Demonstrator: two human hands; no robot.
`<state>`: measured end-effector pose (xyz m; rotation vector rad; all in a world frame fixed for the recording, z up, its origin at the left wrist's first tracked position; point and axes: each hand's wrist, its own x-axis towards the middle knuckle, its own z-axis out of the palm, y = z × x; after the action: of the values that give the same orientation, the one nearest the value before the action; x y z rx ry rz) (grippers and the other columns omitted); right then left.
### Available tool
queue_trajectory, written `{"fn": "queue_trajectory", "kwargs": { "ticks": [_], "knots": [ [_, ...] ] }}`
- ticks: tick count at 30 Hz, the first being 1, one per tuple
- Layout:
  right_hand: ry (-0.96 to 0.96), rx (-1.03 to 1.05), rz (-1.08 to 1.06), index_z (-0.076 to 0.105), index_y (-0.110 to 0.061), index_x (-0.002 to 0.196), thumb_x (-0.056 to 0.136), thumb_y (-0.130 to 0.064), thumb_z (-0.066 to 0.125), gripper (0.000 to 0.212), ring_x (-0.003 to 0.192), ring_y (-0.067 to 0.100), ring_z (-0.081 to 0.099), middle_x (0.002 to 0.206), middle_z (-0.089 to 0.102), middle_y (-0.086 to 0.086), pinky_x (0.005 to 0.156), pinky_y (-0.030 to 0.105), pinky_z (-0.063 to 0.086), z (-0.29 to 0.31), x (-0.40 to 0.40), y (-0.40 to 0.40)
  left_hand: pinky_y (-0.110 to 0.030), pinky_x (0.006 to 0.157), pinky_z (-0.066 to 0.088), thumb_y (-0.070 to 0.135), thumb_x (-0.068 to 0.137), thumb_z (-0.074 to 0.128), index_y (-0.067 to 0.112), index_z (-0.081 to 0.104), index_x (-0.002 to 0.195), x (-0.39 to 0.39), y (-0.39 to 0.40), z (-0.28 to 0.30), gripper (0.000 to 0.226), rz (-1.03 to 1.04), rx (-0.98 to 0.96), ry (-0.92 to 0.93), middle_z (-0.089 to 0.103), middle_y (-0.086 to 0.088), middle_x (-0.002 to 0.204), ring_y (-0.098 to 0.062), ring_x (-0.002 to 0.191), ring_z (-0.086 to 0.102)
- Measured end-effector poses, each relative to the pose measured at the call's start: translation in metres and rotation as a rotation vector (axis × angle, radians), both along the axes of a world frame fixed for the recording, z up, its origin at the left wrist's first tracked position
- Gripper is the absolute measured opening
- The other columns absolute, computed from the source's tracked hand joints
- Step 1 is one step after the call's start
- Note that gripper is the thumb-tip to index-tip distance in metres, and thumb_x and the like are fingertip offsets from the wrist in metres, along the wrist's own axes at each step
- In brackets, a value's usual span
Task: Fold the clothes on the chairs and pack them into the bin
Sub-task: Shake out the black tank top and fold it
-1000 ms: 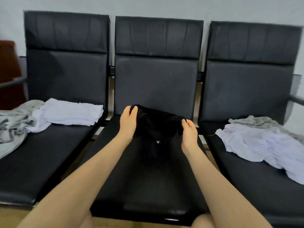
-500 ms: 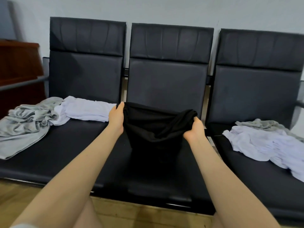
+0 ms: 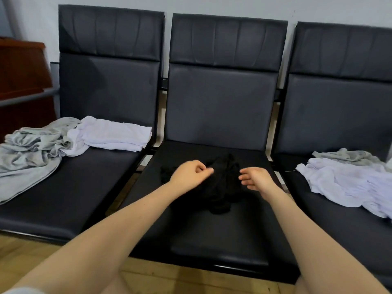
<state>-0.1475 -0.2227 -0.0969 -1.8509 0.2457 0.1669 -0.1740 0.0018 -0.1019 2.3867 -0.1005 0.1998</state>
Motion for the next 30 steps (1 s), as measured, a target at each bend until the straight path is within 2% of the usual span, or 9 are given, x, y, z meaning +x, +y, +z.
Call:
{"fn": "queue_trajectory", "kwargs": {
  "ticks": [2,4,9,12,16,19,23,26,30],
  "knots": [
    [-0.011,-0.28,0.053,0.065,-0.013,0.094,0.098,-0.023,0.047,0.022,0.055,0.01,0.052,0.074,0.063,-0.001,0.049,0.019,0.038,-0.009,-0.003,-0.008,-0.032,0.089,0.048,0.063,0.076,0.063,0.023,0.058,0.123,-0.005,-0.012,-0.013,0.061,-0.109,0.259,0.094,0.062,0.003,0.111,-0.016,0.105,0.059],
    [0.001,-0.432,0.15,0.063,-0.016,0.08,0.098,-0.036,0.049,0.03,0.052,0.009,0.05,0.07,0.062,-0.002,0.048,0.02,0.037,-0.014,-0.01,-0.011,-0.034,0.087,0.048,0.053,0.082,0.062,0.019,0.061,0.117,-0.001,-0.014,-0.02,0.049,-0.145,0.433,0.064,0.063,-0.002,0.114,-0.023,0.107,0.059],
    [-0.084,-0.76,0.28,0.053,-0.022,0.07,0.072,-0.076,0.056,0.054,0.068,0.011,0.058,0.068,0.058,-0.009,0.067,0.029,0.043,-0.023,-0.038,0.015,-0.034,0.081,0.039,0.031,0.097,0.05,-0.001,0.058,0.107,0.029,0.015,-0.002,0.035,0.155,-0.028,-0.046,0.063,-0.02,0.111,-0.035,0.107,0.057],
    [-0.195,-0.838,0.243,0.056,-0.03,0.078,0.078,-0.063,0.063,0.034,0.088,0.012,0.062,0.082,0.061,-0.013,0.083,0.031,0.045,-0.034,-0.05,0.037,-0.031,0.076,0.033,0.029,0.099,0.047,-0.001,0.056,0.099,0.04,0.036,-0.006,0.031,0.258,-0.161,-0.021,0.061,-0.02,0.108,-0.036,0.105,0.055],
    [-0.238,-0.828,0.249,0.048,-0.023,0.074,0.09,-0.039,0.061,0.026,0.09,0.021,0.06,0.086,0.057,-0.003,0.074,0.029,0.041,-0.039,-0.046,0.039,-0.032,0.082,0.036,0.03,0.1,0.044,-0.001,0.055,0.113,0.044,0.043,-0.014,0.036,0.306,-0.239,0.001,0.06,-0.017,0.115,-0.034,0.11,0.054],
    [-0.253,-0.522,0.059,0.055,-0.014,0.084,0.094,-0.028,0.058,0.017,0.097,0.029,0.06,0.091,0.06,0.008,0.082,0.03,0.045,-0.028,-0.031,0.026,-0.028,0.083,0.036,0.029,0.099,0.045,0.004,0.052,0.122,0.042,0.042,-0.008,0.034,0.324,-0.246,-0.07,0.06,-0.014,0.119,-0.029,0.111,0.055],
    [-0.184,0.241,-0.266,0.056,-0.009,0.106,0.099,-0.018,0.05,0.013,0.112,0.032,0.057,0.11,0.058,0.015,0.101,0.047,0.046,-0.005,-0.006,-0.014,-0.032,0.097,0.038,0.024,0.098,0.048,0.012,0.045,0.138,0.028,0.034,-0.003,0.043,0.206,-0.02,-0.099,0.056,-0.012,0.134,-0.029,0.123,0.051],
    [0.011,0.686,-0.304,0.049,-0.012,0.128,0.103,-0.015,0.042,0.026,0.109,0.027,0.057,0.124,0.056,0.01,0.1,0.041,0.046,-0.006,-0.002,-0.046,-0.032,0.091,0.043,0.024,0.094,0.049,0.013,0.063,0.12,0.012,0.022,-0.002,0.032,0.009,0.263,-0.032,0.065,-0.008,0.12,-0.026,0.112,0.058],
    [0.078,0.81,-0.35,0.057,-0.015,0.106,0.103,-0.015,0.037,0.02,0.091,0.019,0.061,0.093,0.062,0.001,0.092,0.032,0.048,-0.005,-0.009,-0.067,-0.04,0.075,0.053,0.033,0.085,0.05,0.01,0.069,0.084,-0.01,-0.004,0.004,0.03,-0.222,0.425,0.101,0.069,-0.007,0.087,-0.024,0.083,0.064]
  ]
}}
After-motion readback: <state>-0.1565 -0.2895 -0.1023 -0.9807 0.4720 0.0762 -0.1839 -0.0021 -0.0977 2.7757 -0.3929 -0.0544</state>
